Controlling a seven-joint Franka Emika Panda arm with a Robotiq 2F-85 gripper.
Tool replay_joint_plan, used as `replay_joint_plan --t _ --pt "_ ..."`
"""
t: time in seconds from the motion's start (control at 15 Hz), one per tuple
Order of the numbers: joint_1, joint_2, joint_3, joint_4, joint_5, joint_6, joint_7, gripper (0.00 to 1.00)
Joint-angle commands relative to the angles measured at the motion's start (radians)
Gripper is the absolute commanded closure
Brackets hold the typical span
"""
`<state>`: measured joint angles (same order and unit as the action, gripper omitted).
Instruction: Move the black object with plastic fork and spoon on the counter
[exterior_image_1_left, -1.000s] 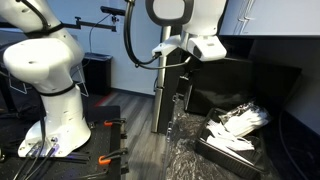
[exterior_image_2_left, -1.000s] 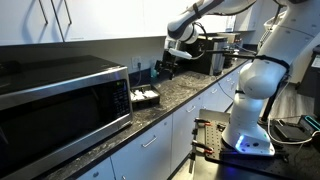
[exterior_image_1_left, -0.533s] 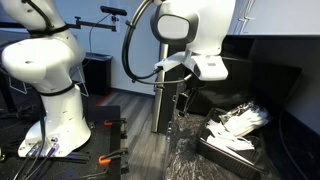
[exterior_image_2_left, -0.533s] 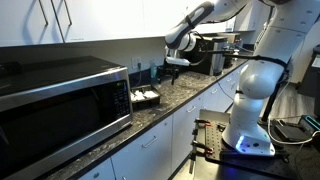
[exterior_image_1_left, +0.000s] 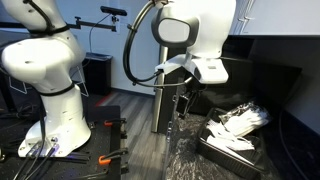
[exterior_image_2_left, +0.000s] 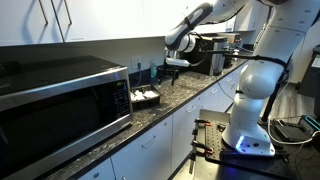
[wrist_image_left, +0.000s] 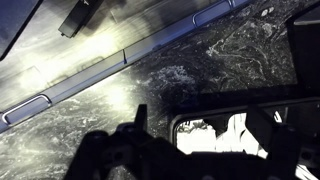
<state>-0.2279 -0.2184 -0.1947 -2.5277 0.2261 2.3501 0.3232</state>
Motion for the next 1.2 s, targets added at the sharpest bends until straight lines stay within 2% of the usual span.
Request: replay_joint_plan --t 0.0,0.13,0.33,0.87,1.13 --pt "0.004 0.025 -0.006 -0.003 0.071 0.117 0.001 0.0" --pt "-0.001 0.061 -0.014 0.008 0.099 0.197 0.003 0.0" --pt "-0.005 0.14 -0.023 0.032 0.099 0.256 0.022 0.0" --pt "-0.005 0.349 -0.034 0.142 0.126 0.221 0.009 0.0" --pt "0.005 0.427 -0.034 0.206 0.09 0.221 0.04 0.0"
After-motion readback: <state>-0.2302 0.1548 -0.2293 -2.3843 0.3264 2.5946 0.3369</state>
